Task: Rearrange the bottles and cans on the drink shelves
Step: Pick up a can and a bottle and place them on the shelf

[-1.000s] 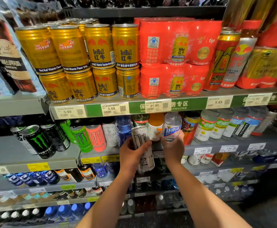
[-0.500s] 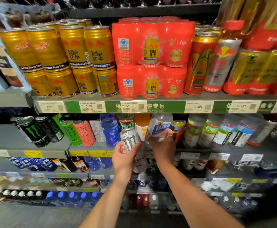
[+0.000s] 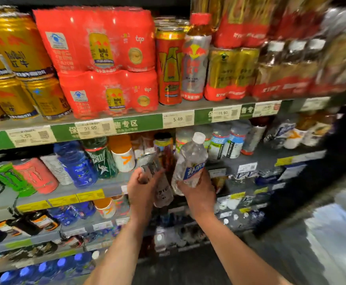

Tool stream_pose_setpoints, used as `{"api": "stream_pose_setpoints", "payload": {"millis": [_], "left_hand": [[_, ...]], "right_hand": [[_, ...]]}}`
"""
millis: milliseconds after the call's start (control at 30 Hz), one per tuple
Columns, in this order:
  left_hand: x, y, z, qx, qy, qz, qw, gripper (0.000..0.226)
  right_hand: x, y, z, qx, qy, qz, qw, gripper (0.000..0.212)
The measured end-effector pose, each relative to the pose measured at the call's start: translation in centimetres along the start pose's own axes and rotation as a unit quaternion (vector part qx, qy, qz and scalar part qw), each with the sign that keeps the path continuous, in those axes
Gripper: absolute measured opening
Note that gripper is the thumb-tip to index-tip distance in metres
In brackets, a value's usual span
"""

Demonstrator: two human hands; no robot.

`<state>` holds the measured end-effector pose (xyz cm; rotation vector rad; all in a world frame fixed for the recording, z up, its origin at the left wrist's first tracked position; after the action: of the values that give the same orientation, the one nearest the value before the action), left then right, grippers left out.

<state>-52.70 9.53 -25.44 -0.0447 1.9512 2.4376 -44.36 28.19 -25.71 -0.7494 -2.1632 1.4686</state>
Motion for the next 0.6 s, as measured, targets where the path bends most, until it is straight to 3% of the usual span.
{"api": "stream_pose_setpoints", "payload": {"millis": [67,267,500,600], "left_hand": [[-0.6,-0.2,2.5,0.003,-0.013,-0.002,1.000,0.033],[-2.4,-1.0,10.1,0.036,-0.086,-0.023,0.995,0.050],[-3.8,-2.9,19.5,0.048,-0.145,-0.011,0.988,0.035],[-4.1,-4.1,23.3,0.014,-0.142,-0.028,0.989,0.057]], "right_hand": [[0.5,0.8,-3.0,-0.001,0.044,0.002,0.999,0.056],[2.3,4.2,-11.0,-0.034,0.155,0.039,0.987,0.054],[7.8,6.7,-19.3,-0.063,0.189,0.045,0.979,0.069],[10.9,8.0,-22.4,-0.055,0.176,0.052,0.982,0.072]]}}
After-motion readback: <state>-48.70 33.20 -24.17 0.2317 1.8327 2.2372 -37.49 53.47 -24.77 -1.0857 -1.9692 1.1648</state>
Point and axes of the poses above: each hand's wrist, its own x-axis towards the middle knuckle, its own z-axis out of the palm, y = z × x, the point moved 8 cm from there along x, towards the middle knuckle, and after that the axes turned 5 degrees about -x, right-handed, at the moved point
